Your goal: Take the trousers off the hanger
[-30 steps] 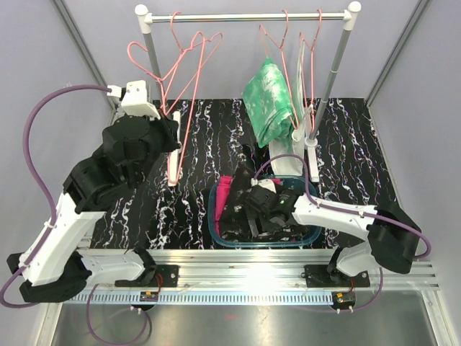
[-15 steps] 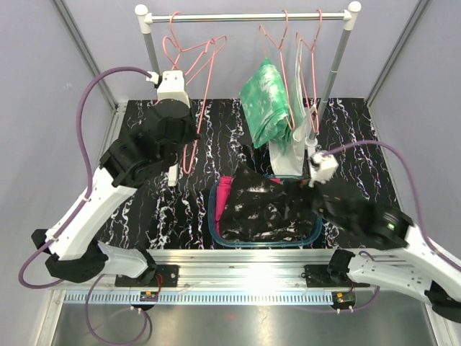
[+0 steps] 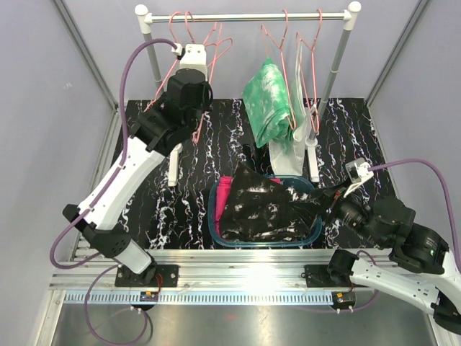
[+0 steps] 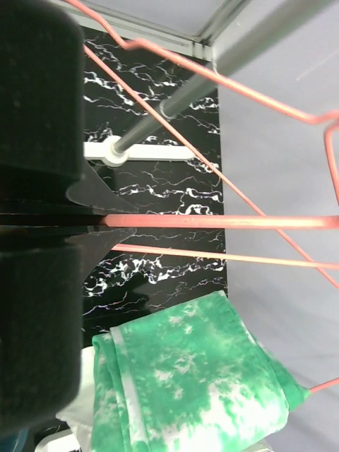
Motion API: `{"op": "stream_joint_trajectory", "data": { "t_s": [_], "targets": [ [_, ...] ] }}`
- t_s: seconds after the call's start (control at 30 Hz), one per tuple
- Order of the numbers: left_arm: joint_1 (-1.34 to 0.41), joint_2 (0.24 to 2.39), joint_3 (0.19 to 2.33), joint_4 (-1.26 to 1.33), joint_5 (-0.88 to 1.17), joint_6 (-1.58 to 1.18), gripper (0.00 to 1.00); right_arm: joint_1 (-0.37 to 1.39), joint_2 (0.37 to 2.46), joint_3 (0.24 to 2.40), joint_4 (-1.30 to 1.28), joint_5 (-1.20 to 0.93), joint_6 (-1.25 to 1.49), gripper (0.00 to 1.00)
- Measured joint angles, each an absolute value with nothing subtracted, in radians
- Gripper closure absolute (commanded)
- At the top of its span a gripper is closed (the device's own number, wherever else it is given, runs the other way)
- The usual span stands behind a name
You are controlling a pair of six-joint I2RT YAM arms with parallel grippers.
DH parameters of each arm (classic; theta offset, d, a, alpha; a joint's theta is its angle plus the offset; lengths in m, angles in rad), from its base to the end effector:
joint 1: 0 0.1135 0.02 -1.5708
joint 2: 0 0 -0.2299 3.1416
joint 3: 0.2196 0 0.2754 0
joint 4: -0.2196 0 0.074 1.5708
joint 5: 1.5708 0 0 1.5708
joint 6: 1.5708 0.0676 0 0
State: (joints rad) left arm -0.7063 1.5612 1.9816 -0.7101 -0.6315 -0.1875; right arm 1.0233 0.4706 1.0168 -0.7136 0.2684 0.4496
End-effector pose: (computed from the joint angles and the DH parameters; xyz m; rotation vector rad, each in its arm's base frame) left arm 0.3012 -0.2045 0.4711 0.0371 1.8033 -0.0483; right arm 0.0938 0.1195 0.3854 -0.3118 1.7818 0.8405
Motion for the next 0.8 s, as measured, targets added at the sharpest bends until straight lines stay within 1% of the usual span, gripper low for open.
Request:
{"op": "stream_joint_trajectory", "data": {
  "t_s": [0.27,0.57,0.8],
  "targets": [
    [-0.619,1.679,2.051,-0.629,-0.511,-0.094,1.00,1.023,0.525,1.016,-0.712,0.224,0.436,0.00],
    [-0.561,1.834,2.206,-0.635,-0.472,-0.064,1.00,1.023,0.563,0.973,-0.674,0.165,0.434,0.01],
    [-0.556,1.831,2.173,-0.632,-0.459,-0.083,1.00,1.023,0.593,0.961,-0.678,0.179,0.434,0.01]
  ]
}}
